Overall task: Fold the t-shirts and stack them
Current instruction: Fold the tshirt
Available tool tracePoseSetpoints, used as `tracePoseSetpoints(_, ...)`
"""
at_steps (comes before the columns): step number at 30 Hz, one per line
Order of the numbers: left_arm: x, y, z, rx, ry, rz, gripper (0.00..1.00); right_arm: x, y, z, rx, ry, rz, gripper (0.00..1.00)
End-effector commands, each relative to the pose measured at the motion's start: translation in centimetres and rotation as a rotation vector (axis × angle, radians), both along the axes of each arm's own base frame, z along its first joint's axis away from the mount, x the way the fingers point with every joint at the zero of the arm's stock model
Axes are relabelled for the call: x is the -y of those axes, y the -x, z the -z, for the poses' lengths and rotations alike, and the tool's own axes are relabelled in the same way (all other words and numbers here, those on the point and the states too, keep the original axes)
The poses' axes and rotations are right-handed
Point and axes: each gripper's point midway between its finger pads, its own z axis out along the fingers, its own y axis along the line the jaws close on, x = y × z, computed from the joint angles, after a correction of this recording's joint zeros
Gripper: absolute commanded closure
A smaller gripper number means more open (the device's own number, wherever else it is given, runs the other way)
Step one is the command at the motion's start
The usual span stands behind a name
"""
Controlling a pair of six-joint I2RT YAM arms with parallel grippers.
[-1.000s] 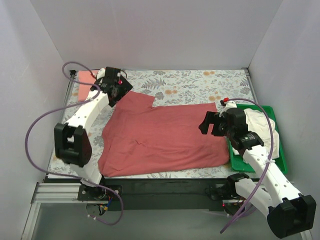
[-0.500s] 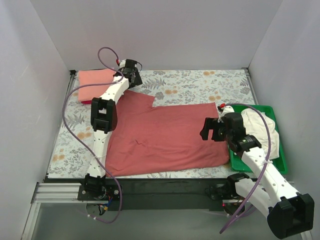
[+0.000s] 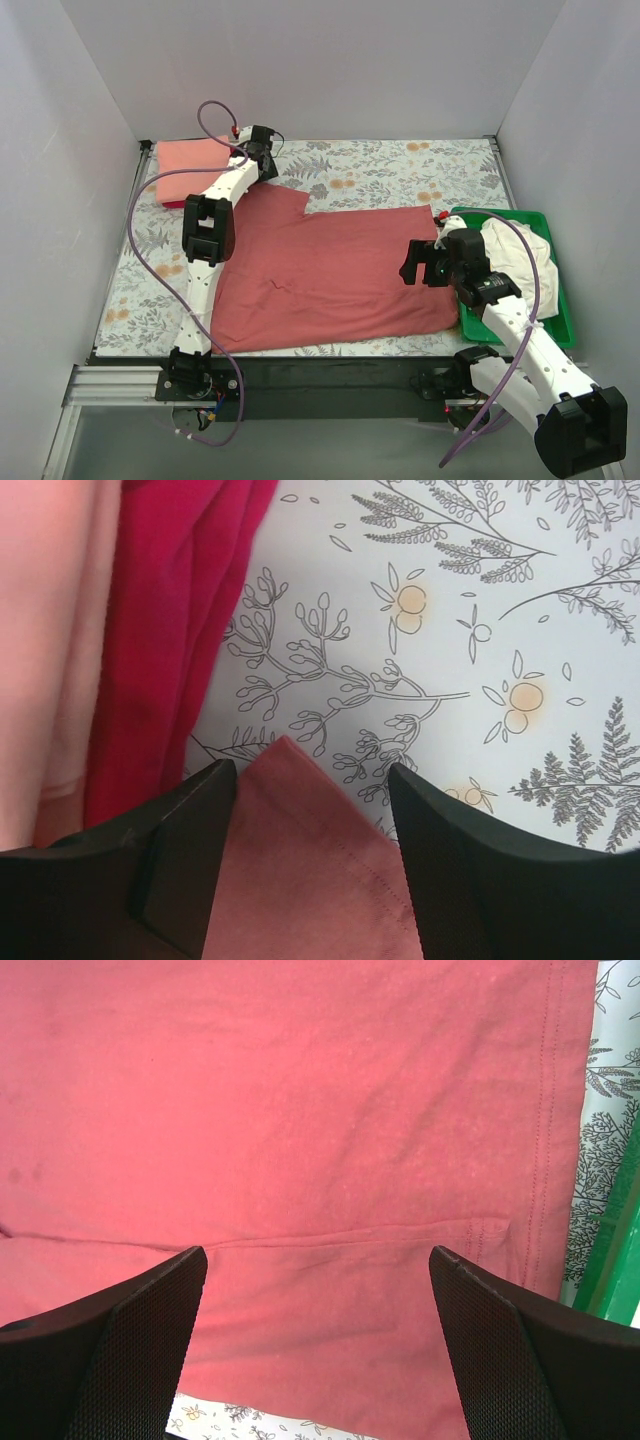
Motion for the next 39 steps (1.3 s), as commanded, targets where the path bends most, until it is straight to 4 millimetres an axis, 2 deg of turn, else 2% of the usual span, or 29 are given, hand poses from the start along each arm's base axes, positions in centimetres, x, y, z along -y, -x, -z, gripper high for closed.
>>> tracePoseSetpoints(1, -0.8, 2.7, 0.8, -0.085, 0.007, -0.039, 0.39, 0.1, -0.3, -0.5, 0.031, 0.001, -0.007, 0.02)
tracePoseSetpoints(8, -2.0, 5.7, 2.4, -0.169, -0.027, -0.09, 0.6, 0.2, -0.2, 0.0, 0.016, 0.008, -0.006, 0.02)
tracePoseSetpoints(9, -2.1, 5.9, 2.4, -0.174, -0.031, -0.095, 0.69, 0.3, -0.1, 0.2, 0.012, 0.012, -0.002, 0.02)
tracePoseSetpoints(10, -2.3, 6.1, 2.5, -0.181, -0.038, -0.102, 0.73, 0.3, -0.1, 0.2, 0.012, 0.012, -0.002, 0.02)
tracePoseSetpoints(15, -1.9, 5.9, 2.3, -0.178, -0.023, -0.083, 0.97, 0.5, -0.4, 0.2, 0.014, 0.02, 0.013, 0.02)
tracePoseSetpoints(18, -1.4, 5.3, 1.6, -0.163, -0.007, -0.06, 1.0, 1.0, -1.2, -0.1, 0.021, 0.035, 0.06, 0.02)
tracePoseSetpoints(22, -0.8, 4.5, 0.0, -0.117, 0.012, -0.028, 1.0, 1.5, -3.6, -1.5, 0.049, 0.047, 0.147, 0.02)
tracePoseSetpoints(24, -0.5, 4.3, -1.5, -0.088, 0.017, -0.014, 1.0, 1.3, -5.6, -2.8, 0.061, 0.059, 0.163, 0.02)
tracePoseSetpoints(25, -0.3, 4.4, -1.4, -0.081, 0.021, -0.006, 1.0, 1.2, -6.4, -3.2, 0.063, 0.064, 0.167, 0.02)
tracePoseSetpoints(26, -0.3, 4.6, -1.6, -0.077, 0.018, -0.002, 1.0, 0.8, -8.0, -3.9, 0.064, 0.069, 0.169, 0.02)
tracePoseSetpoints(27, -0.4, 4.5, -2.9, -0.051, 0.025, -0.004, 1.0, 1.1, -8.9, -4.1, 0.065, 0.088, 0.193, 0.02)
tracePoseSetpoints(28, -0.2, 5.1, -2.3, -0.058, 0.027, 0.001, 1.0, 1.2, -9.6, -4.1, 0.052, 0.101, 0.215, 0.02)
tracePoseSetpoints(29, -0.2, 5.1, -2.8, -0.044, 0.033, 0.003, 1.0, 1.2, -11.3, -4.3, 0.042, 0.121, 0.237, 0.02)
tracePoseSetpoints(30, 0.1, 4.9, -3.9, -0.011, 0.046, 0.009, 1.0, 2.0, -12.3, -4.2, 0.043, 0.166, 0.288, 0.02)
tracePoseSetpoints(31, -0.1, 5.5, -3.4, -0.022, 0.046, 0.011, 1.0, 2.6, -12.9, -4.0, 0.025, 0.199, 0.321, 0.02)
tracePoseSetpoints(32, 0.0, 5.5, -3.9, -0.006, 0.053, 0.013, 1.0, 2.9, -13.8, -2.4, -0.02, 0.247, 0.343, 0.02)
tracePoseSetpoints(33, 0.1, 5.7, -4.0, -0.003, 0.056, 0.016, 1.0, 3.7, -15.5, -3.6, 0.011, 0.284, 0.398, 0.04)
tracePoseSetpoints(34, 0.2, 5.7, -4.6, 0.012, 0.063, 0.023, 1.0, 3.9, -16.0, -3.2, -0.005, 0.311, 0.404, 0.04)
tracePoseSetpoints(35, 0.3, 5.9, -4.6, 0.012, 0.061, 0.03, 1.0, 4.2, -17.7, -3.0, -0.009, 0.359, 0.417, 0.05)
tracePoseSetpoints(36, 0.2, 6.0, -4.8, 0.016, 0.06, 0.03, 1.0, 4.4, -18.4, -2.8, -0.017, 0.386, 0.429, 0.05)
tracePoseSetpoints(37, 0.1, 6.1, -5.3, 0.025, 0.058, 0.03, 1.0, 4.7, -18.7, -2.2, -0.04, 0.422, 0.438, 0.05)
tracePoseSetpoints(38, -0.1, 6.6, -4.6, 0.013, 0.053, 0.027, 1.0, 5.0, -19.5, -0.5, -0.078, 0.472, 0.442, 0.05)
tracePoseSetpoints(39, -0.1, 6.8, -4.5, 0.012, 0.051, 0.029, 1.0, 5.5, -20.1, -0.3, -0.088, 0.516, 0.46, 0.05)
